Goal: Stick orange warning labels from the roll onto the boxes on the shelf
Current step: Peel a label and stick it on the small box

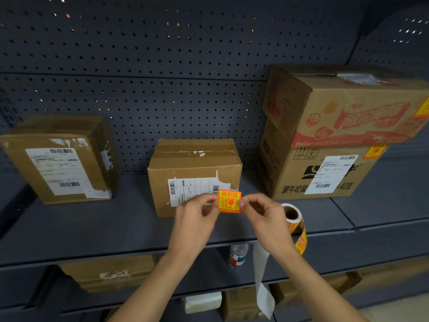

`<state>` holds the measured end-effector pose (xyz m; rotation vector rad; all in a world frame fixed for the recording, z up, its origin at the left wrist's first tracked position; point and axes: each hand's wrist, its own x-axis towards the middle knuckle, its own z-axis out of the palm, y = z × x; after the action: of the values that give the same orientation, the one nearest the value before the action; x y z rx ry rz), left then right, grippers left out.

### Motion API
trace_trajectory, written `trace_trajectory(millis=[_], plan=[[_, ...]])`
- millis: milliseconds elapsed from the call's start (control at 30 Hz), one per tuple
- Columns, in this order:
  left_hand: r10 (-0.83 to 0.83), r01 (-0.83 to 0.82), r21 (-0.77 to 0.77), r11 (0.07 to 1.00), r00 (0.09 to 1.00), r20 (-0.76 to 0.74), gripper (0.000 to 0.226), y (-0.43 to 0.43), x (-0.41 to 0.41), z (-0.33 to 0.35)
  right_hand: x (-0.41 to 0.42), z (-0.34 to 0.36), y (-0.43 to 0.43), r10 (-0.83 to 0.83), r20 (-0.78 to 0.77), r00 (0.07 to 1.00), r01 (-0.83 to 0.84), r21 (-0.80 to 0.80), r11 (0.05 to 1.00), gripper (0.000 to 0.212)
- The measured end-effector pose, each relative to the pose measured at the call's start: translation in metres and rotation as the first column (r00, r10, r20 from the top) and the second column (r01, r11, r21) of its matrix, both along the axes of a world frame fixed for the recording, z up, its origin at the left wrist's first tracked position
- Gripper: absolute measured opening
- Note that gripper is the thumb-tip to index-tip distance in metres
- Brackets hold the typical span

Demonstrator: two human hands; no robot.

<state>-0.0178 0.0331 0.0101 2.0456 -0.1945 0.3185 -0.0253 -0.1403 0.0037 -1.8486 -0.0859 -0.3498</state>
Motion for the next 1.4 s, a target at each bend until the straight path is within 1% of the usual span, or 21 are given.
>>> trace_trajectory(millis=[33,67,133,200,300,333,367,467,533,633,800,967,1167,1267,1400], plan=[[0.038,-0.041,0.092,0.995,0.999,0.031,0.016,0.002,0.001,0.001,0.001,0.002,-0.001,-0.007,0.017,1.0,0.007,0.013,1.0,0.008],[0.074,-0.082,0.148,0.986,0.996,0.057,0.019,0.005,0.003,0.002,0.003,0.004,-0.003,-0.01,0.029,1.0,0.01,0.023,1.0,0.008],[0.113,-0.137,0.214,0.967,0.986,0.122,0.021,0.011,0.007,0.006,0.008,0.008,-0.008,-0.003,0.031,1.0,0.002,0.026,1.0,0.009],[0.122,-0.194,0.297,0.935,0.962,0.243,0.023,0.016,0.012,0.01,0.015,0.012,-0.013,0.018,0.018,1.0,-0.018,0.027,0.999,0.01],[0.089,-0.281,0.364,0.888,0.882,0.463,0.033,0.019,0.023,0.014,0.028,0.015,-0.016,0.052,0.015,0.999,-0.052,0.015,0.999,0.011],[0.069,-0.298,0.389,0.872,0.861,0.504,0.036,0.019,0.029,0.015,0.032,0.016,-0.015,0.062,0.017,0.998,-0.062,0.008,0.998,0.01],[0.056,-0.305,0.416,0.857,0.856,0.514,0.04,0.018,0.035,0.016,0.035,0.017,-0.015,0.073,0.021,0.997,-0.074,0.003,0.997,0.011],[0.029,-0.287,0.486,0.825,0.881,0.471,0.053,0.014,0.052,0.019,0.045,0.02,-0.012,0.104,0.037,0.994,-0.104,-0.003,0.995,0.011],[0.007,-0.269,0.518,0.812,0.892,0.453,0.057,0.012,0.061,0.017,0.05,0.02,-0.01,0.118,0.039,0.992,-0.118,-0.004,0.993,0.01],[0.022,-0.294,0.529,0.796,0.888,0.46,0.055,0.011,0.07,0.011,0.057,0.018,-0.009,0.124,0.033,0.992,-0.124,-0.008,0.992,0.008],[0.073,-0.337,0.464,0.819,0.863,0.5,0.048,0.008,0.075,0.007,0.065,0.013,-0.008,0.105,0.022,0.994,-0.105,-0.006,0.994,0.012],[0.112,-0.365,0.439,0.821,0.858,0.502,0.038,0.005,0.08,0.006,0.068,0.012,-0.008,0.089,0.019,0.996,-0.089,0.008,0.996,0.015],[0.132,-0.378,0.44,0.814,0.859,0.494,0.038,0.002,0.081,0.007,0.07,0.012,-0.007,0.05,0.009,0.999,-0.05,0.034,0.998,0.012],[0.133,-0.382,0.437,0.814,0.855,0.501,0.038,0.003,0.081,0.007,0.069,0.011,-0.006,0.014,0.02,1.0,-0.014,-0.007,1.0,0.012],[0.134,-0.386,0.434,0.814,0.852,0.507,0.037,0.002,0.081,0.007,0.065,0.009,-0.005,-0.054,0.106,0.993,0.071,-0.17,0.983,0.009]])
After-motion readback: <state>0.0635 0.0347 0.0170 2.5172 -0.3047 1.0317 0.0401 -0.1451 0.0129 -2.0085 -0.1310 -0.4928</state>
